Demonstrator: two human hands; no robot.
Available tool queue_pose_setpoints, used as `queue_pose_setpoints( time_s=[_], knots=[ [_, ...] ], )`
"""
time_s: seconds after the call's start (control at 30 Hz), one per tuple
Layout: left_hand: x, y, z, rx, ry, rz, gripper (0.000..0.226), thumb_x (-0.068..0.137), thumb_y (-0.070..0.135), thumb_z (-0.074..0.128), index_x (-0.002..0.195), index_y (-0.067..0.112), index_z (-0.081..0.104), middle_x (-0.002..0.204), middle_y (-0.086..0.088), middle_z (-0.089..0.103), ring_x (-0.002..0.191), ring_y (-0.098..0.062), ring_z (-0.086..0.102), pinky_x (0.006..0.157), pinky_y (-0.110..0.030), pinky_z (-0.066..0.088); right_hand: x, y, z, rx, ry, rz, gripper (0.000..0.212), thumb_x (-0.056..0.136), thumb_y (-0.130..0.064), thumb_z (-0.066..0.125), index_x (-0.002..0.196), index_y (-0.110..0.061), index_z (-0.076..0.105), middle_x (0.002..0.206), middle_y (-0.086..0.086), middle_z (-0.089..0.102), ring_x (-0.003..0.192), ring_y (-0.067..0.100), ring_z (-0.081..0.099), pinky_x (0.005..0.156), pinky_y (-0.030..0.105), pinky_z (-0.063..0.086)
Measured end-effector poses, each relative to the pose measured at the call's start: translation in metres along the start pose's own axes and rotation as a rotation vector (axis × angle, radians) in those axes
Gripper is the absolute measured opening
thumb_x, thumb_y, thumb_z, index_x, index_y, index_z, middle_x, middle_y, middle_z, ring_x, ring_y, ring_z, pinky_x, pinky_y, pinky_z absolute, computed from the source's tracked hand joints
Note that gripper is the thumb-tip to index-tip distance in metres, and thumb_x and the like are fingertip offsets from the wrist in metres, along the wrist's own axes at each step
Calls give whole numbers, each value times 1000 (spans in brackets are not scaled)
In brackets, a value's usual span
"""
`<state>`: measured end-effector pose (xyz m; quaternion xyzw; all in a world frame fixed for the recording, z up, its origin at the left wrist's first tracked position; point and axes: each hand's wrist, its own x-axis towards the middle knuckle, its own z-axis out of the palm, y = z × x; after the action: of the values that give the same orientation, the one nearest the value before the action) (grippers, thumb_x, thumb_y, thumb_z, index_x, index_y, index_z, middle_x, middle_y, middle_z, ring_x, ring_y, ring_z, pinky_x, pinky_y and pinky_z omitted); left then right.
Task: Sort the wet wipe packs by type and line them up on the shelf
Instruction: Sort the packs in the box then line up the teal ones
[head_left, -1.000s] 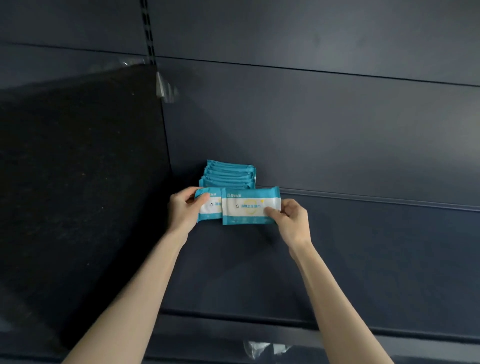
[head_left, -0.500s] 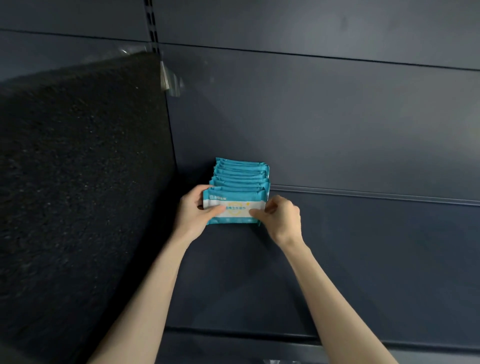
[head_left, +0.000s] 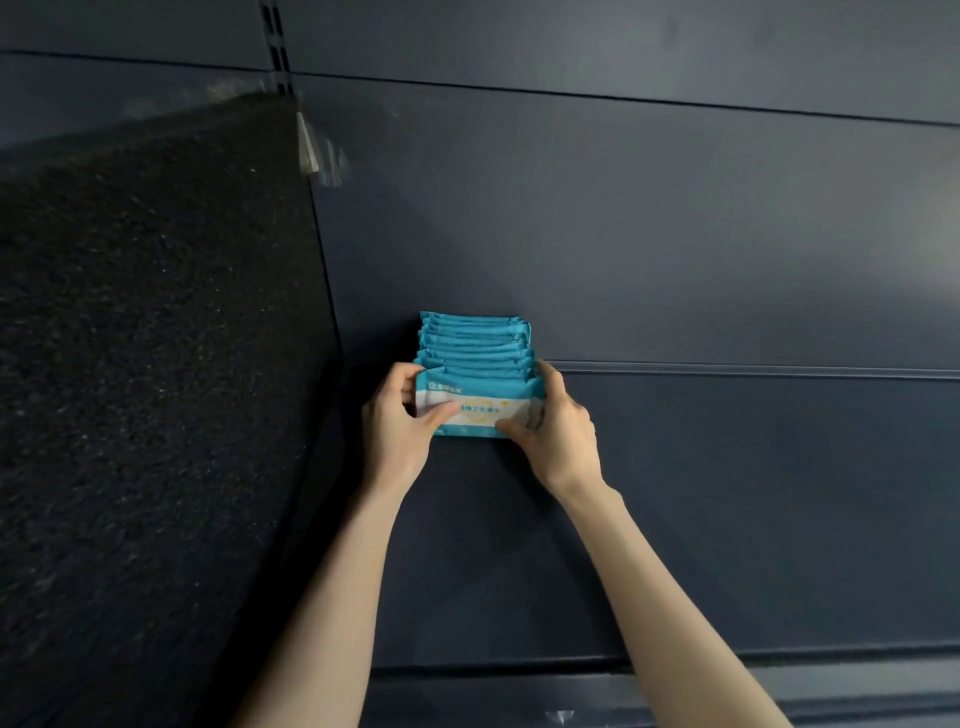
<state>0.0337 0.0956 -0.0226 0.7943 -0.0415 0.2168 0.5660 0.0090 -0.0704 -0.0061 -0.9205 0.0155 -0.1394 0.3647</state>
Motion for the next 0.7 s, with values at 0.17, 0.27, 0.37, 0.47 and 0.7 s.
queue_pose_setpoints(
  time_s=[0.17, 0.27, 0.37, 0.47, 0.7],
  knots=[
    [2, -5, -3, -2, 6, -23, 39, 68, 12, 83, 96, 18, 58, 89, 6, 66, 79, -3, 62, 65, -14, 48, 2, 0, 4, -50, -17, -18, 91, 85, -28, 69, 151, -27, 6, 135, 2, 48, 118, 26, 49, 94, 41, 44],
    [1, -6, -3, 63, 50, -43, 52, 67, 17, 84, 111, 16, 55, 110, 0, 56, 95, -10, 57, 81, -21, 48, 5, 1, 6, -88, -42, -58, 91, 87, -27, 66, 151, -30, 1, 144, -2, 40, 121, 27, 46, 94, 43, 44],
    [1, -8, -3, 77, -12, -66, 73, 73, 21, 80, 136, 14, 44, 132, -3, 49, 121, -15, 48, 100, -29, 40, 9, 5, 7, -118, -90, -80, 88, 90, -29, 62, 150, -34, -2, 153, -8, 27, 127, 28, 40, 95, 43, 41],
    [2, -9, -2, 67, -87, -44, 72, 79, 21, 75, 142, 19, 40, 134, 2, 54, 123, -12, 49, 103, -32, 42, 15, 8, 7, -144, -129, -79, 86, 91, -31, 59, 150, -36, -4, 156, -8, 21, 134, 28, 34, 99, 45, 39],
    [3, -3, -1, 123, -63, -41, 65, 80, 19, 74, 138, 22, 45, 127, 2, 60, 115, -14, 55, 97, -31, 46, 20, 6, 4, -178, -177, -66, 83, 92, -35, 57, 150, -35, -3, 156, -8, 22, 135, 28, 31, 101, 45, 37]
  ],
)
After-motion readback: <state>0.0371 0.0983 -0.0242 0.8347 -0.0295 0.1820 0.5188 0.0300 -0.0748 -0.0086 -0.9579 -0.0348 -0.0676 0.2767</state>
